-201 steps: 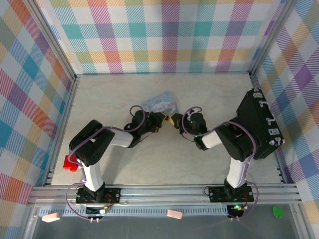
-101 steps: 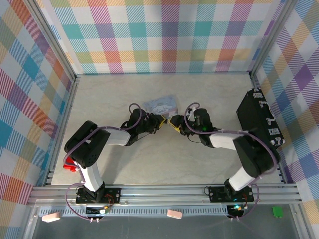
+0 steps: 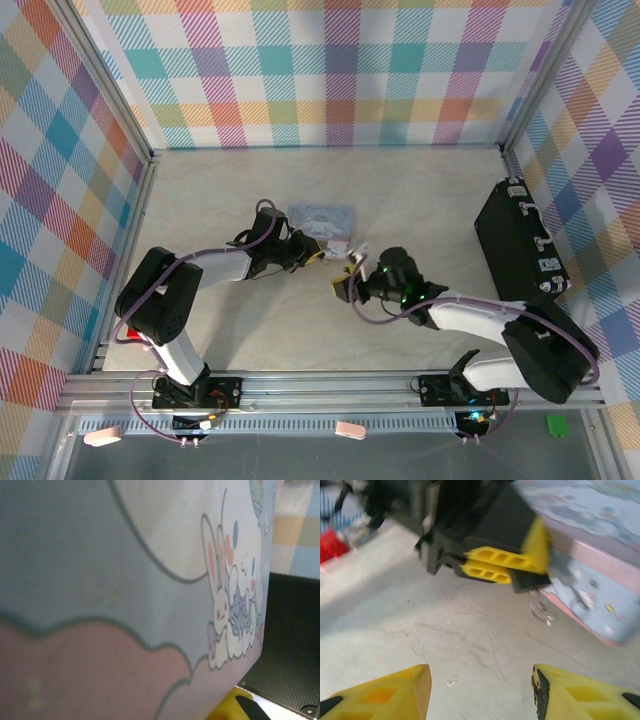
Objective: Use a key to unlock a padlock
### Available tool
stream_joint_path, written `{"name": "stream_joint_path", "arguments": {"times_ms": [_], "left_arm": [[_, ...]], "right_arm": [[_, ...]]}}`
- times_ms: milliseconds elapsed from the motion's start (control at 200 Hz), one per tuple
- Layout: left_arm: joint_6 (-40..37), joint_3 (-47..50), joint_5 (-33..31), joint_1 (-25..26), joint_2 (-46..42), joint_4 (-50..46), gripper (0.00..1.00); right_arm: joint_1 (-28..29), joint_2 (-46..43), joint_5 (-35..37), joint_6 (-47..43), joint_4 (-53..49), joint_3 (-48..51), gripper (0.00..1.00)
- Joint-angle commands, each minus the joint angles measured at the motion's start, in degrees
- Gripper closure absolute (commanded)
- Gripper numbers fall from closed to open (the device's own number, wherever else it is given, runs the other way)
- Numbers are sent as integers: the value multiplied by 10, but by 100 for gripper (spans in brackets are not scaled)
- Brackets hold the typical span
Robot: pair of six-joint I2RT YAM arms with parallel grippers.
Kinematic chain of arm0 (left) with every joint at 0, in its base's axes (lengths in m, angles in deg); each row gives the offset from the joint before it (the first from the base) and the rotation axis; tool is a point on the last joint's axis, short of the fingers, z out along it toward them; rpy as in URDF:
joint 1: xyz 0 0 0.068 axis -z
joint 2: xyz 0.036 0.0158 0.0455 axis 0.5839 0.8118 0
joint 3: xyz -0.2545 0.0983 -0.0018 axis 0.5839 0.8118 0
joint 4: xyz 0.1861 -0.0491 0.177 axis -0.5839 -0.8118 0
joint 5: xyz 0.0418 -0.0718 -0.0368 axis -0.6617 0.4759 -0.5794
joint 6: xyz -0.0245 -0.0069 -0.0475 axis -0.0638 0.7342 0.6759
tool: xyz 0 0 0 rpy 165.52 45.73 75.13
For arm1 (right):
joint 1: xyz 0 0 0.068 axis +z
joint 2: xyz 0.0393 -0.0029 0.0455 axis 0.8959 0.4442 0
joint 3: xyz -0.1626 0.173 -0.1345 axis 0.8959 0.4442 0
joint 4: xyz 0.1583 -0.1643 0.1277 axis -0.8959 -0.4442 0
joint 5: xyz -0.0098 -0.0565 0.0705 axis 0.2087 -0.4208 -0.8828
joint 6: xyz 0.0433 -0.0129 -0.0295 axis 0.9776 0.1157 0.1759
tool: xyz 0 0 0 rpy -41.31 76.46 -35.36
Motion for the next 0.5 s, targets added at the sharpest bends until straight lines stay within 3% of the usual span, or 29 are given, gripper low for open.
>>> {"name": "stream_joint_path", "arguments": {"times_ms": [0,240,495], "left_arm": [[-39,-17,21,-5,-24,-69,100],[-39,-4,27,-4,-36,-73,100],[-56,1,18,-3,-50,-105,100]], "right_arm": [[28,49,97,-148,147,20,45],[42,154,132,-211,275,15,48],[45,224,154,-222,331,-5,51]]}}
